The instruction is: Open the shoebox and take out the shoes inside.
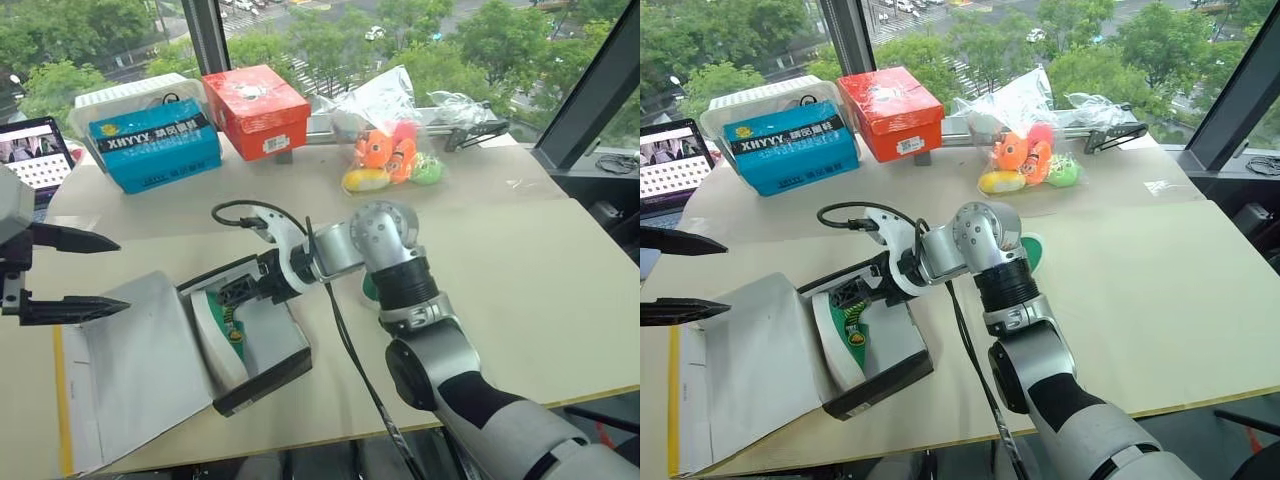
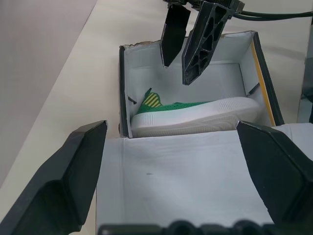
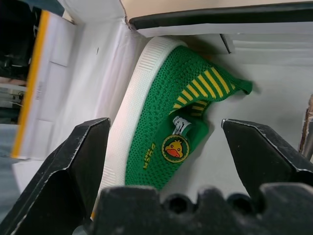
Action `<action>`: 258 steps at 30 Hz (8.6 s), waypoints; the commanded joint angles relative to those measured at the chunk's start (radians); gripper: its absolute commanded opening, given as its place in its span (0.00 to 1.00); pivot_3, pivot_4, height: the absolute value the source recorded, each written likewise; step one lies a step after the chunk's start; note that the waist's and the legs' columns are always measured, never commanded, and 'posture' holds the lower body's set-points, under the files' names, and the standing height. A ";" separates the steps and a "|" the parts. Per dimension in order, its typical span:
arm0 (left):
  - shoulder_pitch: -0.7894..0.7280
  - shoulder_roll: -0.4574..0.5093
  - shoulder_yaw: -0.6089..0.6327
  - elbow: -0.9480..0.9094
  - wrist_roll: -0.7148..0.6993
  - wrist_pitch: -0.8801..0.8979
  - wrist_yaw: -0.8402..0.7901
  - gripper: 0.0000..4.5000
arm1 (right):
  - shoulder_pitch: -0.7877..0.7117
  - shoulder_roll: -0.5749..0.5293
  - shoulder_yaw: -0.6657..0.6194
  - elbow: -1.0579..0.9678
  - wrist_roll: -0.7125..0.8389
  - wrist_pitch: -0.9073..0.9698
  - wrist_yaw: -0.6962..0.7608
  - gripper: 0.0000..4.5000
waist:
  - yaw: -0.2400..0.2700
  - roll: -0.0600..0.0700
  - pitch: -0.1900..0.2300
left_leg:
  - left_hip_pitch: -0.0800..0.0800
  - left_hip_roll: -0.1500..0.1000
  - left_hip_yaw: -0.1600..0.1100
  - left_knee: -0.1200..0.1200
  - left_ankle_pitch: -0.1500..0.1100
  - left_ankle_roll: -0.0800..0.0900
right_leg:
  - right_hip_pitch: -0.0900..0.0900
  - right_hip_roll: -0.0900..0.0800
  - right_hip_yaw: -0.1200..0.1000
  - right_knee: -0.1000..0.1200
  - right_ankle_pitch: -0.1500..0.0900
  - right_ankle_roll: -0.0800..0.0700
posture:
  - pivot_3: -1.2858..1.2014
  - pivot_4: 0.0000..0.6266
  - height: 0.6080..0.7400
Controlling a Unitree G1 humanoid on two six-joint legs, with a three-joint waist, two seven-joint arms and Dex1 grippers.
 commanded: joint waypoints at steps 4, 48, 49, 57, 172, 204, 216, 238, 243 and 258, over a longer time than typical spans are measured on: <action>0.061 -0.019 0.092 -0.007 0.051 -0.010 -0.019 1.00 | -0.035 0.202 0.001 0.011 0.076 0.008 -0.074 0.99 | -0.001 0.000 0.000 | 0.000 0.000 0.000 0.000 0.000 0.000 | 0.000 0.000 0.000 0.000 0.000 0.000 | 0.52 0.24 1.00; 0.136 -0.221 0.167 -0.142 -0.067 0.063 0.244 1.00 | 0.134 -0.361 0.442 -0.320 -0.292 -0.474 0.587 0.99 | 0.003 -0.001 -0.001 | 0.000 0.001 0.005 0.002 -0.002 0.002 | -0.001 -0.003 -0.001 -0.001 0.001 -0.001 | 0.52 0.24 1.00; 0.138 -0.221 0.164 -0.144 -0.066 0.061 0.244 1.00 | 0.149 -0.345 0.449 -0.299 -0.310 -0.484 0.577 0.99 | 0.004 -0.001 -0.001 | 0.000 0.001 0.005 0.002 -0.002 0.002 | -0.002 -0.003 -0.001 -0.001 0.001 -0.001 | 0.52 0.24 1.00; 0.135 -0.216 0.149 -0.168 -0.076 0.061 0.252 1.00 | 0.210 -0.312 0.503 -0.181 -0.460 -0.605 0.567 0.94 | 0.005 -0.001 -0.001 | 0.000 0.000 0.005 0.002 -0.002 0.001 | -0.002 -0.002 -0.001 -0.001 0.001 -0.001 | 0.52 0.24 1.00; -0.124 -0.181 -0.246 -0.006 -0.054 -0.135 0.284 1.00 | 0.020 -0.090 -0.350 -0.263 -0.192 0.008 0.204 0.13 | 0.005 -0.001 -0.001 | -0.002 0.000 0.005 0.002 -0.002 0.001 | -0.002 -0.002 -0.002 -0.001 0.002 -0.002 | 0.52 0.24 1.00; -0.477 -0.285 -0.587 0.165 0.010 -0.221 0.180 1.00 | 0.508 -1.374 0.315 -0.575 -0.708 -0.798 0.686 0.13 | 0.027 -0.001 0.000 | -0.002 0.001 0.015 0.010 -0.005 0.008 | 0.000 -0.008 -0.011 -0.003 0.002 0.000 | 0.52 0.24 1.00; -0.518 -0.309 -0.620 0.188 0.038 -0.238 0.156 1.00 | 0.616 -1.137 0.333 -0.440 -0.841 -0.774 0.586 0.24 | 0.027 -0.002 0.000 | -0.002 0.001 0.019 0.021 -0.008 0.013 | 0.003 -0.007 -0.005 -0.003 0.005 0.003 | 0.52 0.24 1.00; -0.312 -0.437 -0.520 -0.044 -0.058 -0.164 0.356 1.00 | 0.549 -1.132 0.022 -0.914 -0.429 -0.463 0.867 0.99 | 0.046 -0.002 0.001 | 0.005 0.002 0.017 0.020 -0.011 0.017 | 0.015 -0.007 -0.007 -0.014 0.006 0.004 | 0.52 0.24 1.00; -0.280 -0.601 -0.564 -0.102 0.113 -0.242 0.650 1.00 | 0.623 -0.904 -0.190 -0.887 -0.425 -0.450 0.660 0.99 | 0.064 -0.003 0.000 | 0.005 0.001 0.016 0.020 -0.011 0.017 | 0.018 -0.008 -0.008 -0.016 0.008 0.005 | 0.52 0.24 1.00; -0.055 -1.088 -0.590 -0.238 0.297 -0.352 1.243 1.00 | 1.096 -0.439 -0.359 -1.128 -0.587 -0.809 0.173 0.99 | 0.086 -0.001 -0.003 | 0.003 -0.002 0.014 0.016 -0.008 0.012 | 0.016 -0.010 -0.009 -0.017 0.009 0.006 | 0.52 0.24 1.00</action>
